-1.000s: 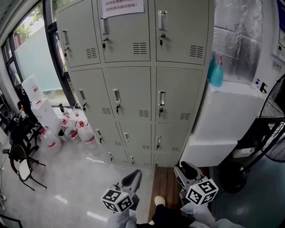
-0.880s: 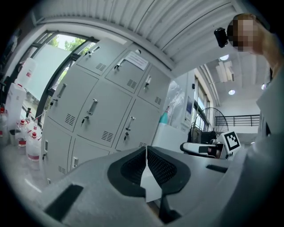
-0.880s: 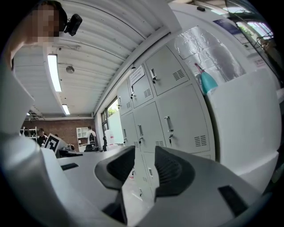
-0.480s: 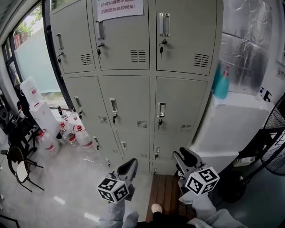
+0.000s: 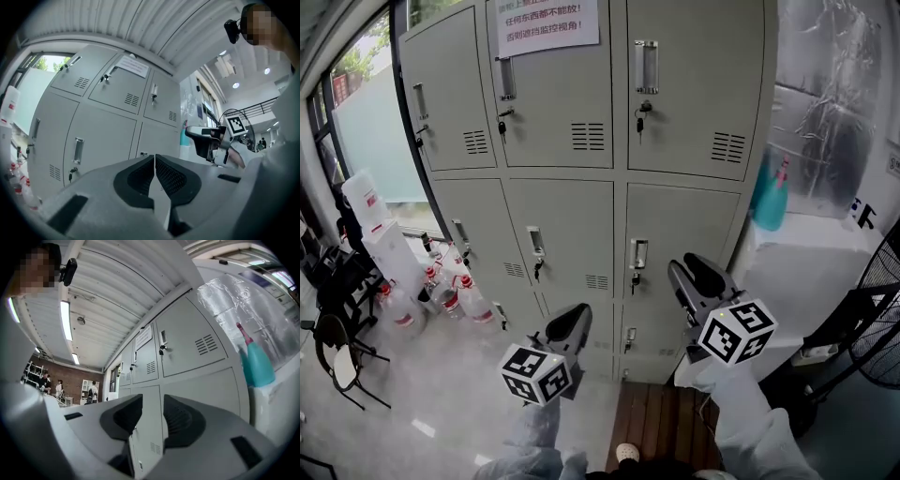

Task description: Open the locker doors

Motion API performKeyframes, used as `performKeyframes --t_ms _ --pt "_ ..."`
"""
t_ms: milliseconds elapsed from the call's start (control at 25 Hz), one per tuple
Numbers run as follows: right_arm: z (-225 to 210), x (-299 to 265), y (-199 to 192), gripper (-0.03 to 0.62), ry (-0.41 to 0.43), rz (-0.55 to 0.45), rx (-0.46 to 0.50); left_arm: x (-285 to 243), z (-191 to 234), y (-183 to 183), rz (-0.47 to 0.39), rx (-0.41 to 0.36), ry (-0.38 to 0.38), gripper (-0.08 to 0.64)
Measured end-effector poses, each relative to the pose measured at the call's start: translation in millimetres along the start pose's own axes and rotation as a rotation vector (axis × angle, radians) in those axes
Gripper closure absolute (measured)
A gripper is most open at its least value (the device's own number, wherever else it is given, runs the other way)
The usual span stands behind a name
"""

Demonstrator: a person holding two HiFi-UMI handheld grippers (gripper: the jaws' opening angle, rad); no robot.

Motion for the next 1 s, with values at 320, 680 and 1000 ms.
performKeyframes --t_ms 320,680,1000 --pt "-12.6 -63.6 90.2 0.469 0.035 -0.086 0.091 -49.3 14.1 59.7 -0.066 -0.052 -0.02 0.545" --pt "-19.4 -132.0 179.4 0.469 0.06 -0.124 0.157 -90.3 40.0 130.5 -0.106 -0.141 -0.011 0.545" --pt "-12.6 -188.6 226.9 0.469 0.024 -0.143 0.248 -115.5 60.8 174.8 -0.139 -0.198 0.012 0.545"
Point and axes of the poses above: the fingertips, and each gripper's own axes: x backward along the fingers, z to its left, y out of its top, the point moved 8 cm from there along x, backward along the fingers, and after that the axes turned 3 degrees about -x, right-handed, at the moved point
